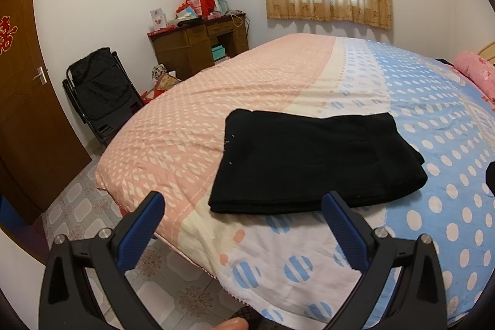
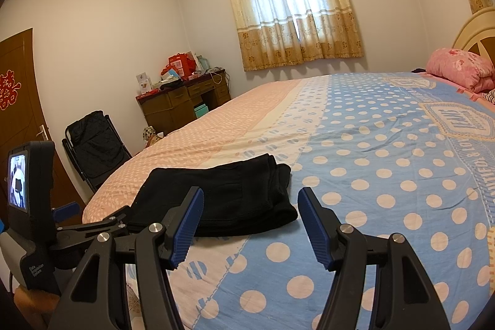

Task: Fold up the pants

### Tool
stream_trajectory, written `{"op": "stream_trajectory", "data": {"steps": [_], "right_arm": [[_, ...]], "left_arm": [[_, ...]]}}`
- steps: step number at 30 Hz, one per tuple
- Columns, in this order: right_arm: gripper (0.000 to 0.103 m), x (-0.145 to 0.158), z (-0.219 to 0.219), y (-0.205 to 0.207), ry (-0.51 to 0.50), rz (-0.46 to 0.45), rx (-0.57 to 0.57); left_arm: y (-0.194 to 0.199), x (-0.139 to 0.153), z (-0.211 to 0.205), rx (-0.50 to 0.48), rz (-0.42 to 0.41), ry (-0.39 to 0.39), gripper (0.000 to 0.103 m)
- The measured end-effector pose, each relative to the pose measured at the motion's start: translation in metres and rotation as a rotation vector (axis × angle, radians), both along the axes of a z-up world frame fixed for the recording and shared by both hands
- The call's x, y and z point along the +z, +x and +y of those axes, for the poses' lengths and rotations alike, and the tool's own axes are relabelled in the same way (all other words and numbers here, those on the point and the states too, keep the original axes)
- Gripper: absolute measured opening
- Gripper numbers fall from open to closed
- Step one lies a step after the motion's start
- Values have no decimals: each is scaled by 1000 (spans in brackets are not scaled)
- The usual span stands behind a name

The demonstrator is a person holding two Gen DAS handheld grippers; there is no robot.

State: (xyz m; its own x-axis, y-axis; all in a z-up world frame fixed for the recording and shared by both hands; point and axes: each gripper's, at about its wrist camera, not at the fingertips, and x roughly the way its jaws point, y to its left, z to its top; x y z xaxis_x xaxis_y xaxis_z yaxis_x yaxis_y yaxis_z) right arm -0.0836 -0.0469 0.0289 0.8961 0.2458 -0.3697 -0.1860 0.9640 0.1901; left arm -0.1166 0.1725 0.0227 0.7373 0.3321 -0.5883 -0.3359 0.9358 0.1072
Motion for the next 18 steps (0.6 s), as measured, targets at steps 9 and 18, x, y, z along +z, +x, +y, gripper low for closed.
{"op": "stream_trajectory", "data": {"steps": [9, 18], "right_arm": [[65, 0, -1, 0, 0, 0, -9], [65, 0, -1, 1, 4, 5, -16]], "left_arm": [[1, 4, 1, -9, -16, -31, 103], [-2, 5, -3, -12, -35, -28, 103]]}}
